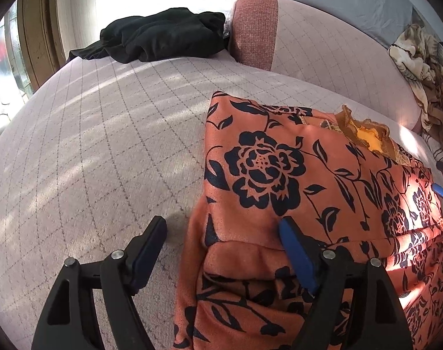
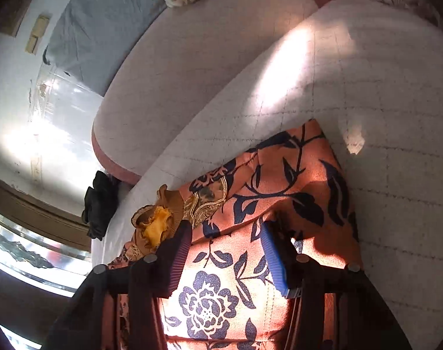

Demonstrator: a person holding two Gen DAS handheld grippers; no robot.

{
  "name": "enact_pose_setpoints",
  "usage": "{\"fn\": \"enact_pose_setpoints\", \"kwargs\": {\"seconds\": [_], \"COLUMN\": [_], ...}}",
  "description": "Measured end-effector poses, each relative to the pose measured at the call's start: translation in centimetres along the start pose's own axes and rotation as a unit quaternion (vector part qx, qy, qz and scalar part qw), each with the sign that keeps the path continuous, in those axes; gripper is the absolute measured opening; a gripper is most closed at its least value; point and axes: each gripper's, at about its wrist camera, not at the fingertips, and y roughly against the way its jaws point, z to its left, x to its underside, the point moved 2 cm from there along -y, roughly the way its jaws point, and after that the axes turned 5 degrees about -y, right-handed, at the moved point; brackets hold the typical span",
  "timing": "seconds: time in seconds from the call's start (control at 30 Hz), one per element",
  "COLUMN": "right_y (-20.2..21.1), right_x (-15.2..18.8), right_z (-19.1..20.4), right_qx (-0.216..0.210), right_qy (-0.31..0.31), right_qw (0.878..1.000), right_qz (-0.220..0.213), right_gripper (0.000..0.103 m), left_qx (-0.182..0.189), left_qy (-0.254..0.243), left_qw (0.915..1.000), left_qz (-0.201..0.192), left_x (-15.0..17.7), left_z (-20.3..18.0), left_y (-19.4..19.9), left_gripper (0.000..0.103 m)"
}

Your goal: Fold small clothes

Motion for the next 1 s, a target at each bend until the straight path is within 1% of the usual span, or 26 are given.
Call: {"fn": "enact_pose_setpoints", "kwargs": {"seconds": [0.03, 0.07, 0.1, 0.13, 0.17, 0.2, 0.23, 0.3, 0.37, 0.4, 0.47, 0.57, 0.67, 0.73, 0.83, 0.93, 1.0], "right_y": [0.3, 0.0, -0.3, -1.4, -1.6, -0.6, 0.8, 3.8, 6.5, 7.8, 10.4, 14.4, 18.1, 20.1, 22.7, 23.5, 23.5], "right_x": [0.3, 0.7, 0.9, 1.1, 1.0, 0.9, 0.9, 1.8, 3.6, 4.8, 7.0, 10.1, 12.8, 14.4, 16.5, 17.6, 18.5], "right_z": [0.7, 1.3, 1.2, 0.4, -0.5, -0.9, -0.6, 1.0, 1.6, 1.4, 0.1, -3.2, -6.9, -8.8, -10.5, -11.3, -11.4], "right_qx": [-0.019, -0.04, -0.031, 0.014, 0.018, 0.011, 0.011, 0.012, 0.012, 0.017, 0.029, 0.042, 0.068, 0.068, 0.085, 0.104, 0.105], "right_qy": [0.011, 0.022, 0.042, 0.049, 0.026, 0.0, -0.007, 0.031, 0.06, 0.072, 0.081, 0.061, 0.035, 0.018, 0.018, 0.038, 0.054], "right_qw": [1.0, 0.999, 0.998, 0.997, 0.997, 0.999, 0.999, 0.999, 0.998, 0.997, 0.996, 0.997, 0.997, 0.997, 0.996, 0.992, 0.99], "right_qz": [0.006, 0.023, 0.039, 0.057, 0.066, 0.049, 0.031, 0.005, 0.007, 0.013, 0.016, 0.026, 0.032, 0.034, 0.033, 0.054, 0.075], "right_gripper": [0.073, 0.075, 0.076, 0.071, 0.065, 0.061, 0.064, 0.067, 0.069, 0.069, 0.069, 0.069, 0.069, 0.069, 0.071, 0.071, 0.071], "left_qx": [-0.001, -0.001, 0.0, -0.001, -0.003, -0.005, -0.009, -0.024, -0.032, -0.034, -0.028, -0.022, -0.01, -0.007, -0.004, 0.0, -0.001], "left_qy": [0.001, 0.004, 0.007, 0.007, 0.006, 0.009, 0.015, 0.03, 0.042, 0.045, 0.052, 0.068, 0.094, 0.101, 0.097, 0.098, 0.099], "left_qw": [1.0, 1.0, 1.0, 1.0, 0.9999, 0.9998, 0.9997, 0.9992, 0.9986, 0.9984, 0.9982, 0.9974, 0.9955, 0.9948, 0.995, 0.9945, 0.9941], "left_qz": [0.0, 0.001, 0.002, 0.004, 0.011, 0.015, 0.017, 0.012, 0.003, 0.004, 0.001, -0.008, -0.002, 0.008, 0.021, 0.038, 0.044], "left_x": [0.0, 0.0, 0.0, -0.1, -0.1, -0.1, -0.2, 0.1, 1.0, 1.6, 3.4, 6.6, 10.3, 12.5, 15.1, 16.8, 17.8], "left_z": [0.0, 0.0, 0.0, 0.0, 0.0, 0.2, 0.5, 1.4, 2.3, 2.7, 3.5, 4.8, 5.6, 5.8, 5.7, 5.8, 6.0], "left_y": [0.0, -0.1, -0.1, -0.1, -0.1, 0.2, 0.6, 2.0, 3.8, 4.8, 7.1, 11.1, 13.9, 15.1, 15.9, 16.2, 16.7], "left_gripper": [0.081, 0.081, 0.081, 0.081, 0.081, 0.081, 0.081, 0.081, 0.081, 0.081, 0.081, 0.081, 0.081, 0.081, 0.081, 0.081, 0.081]}}
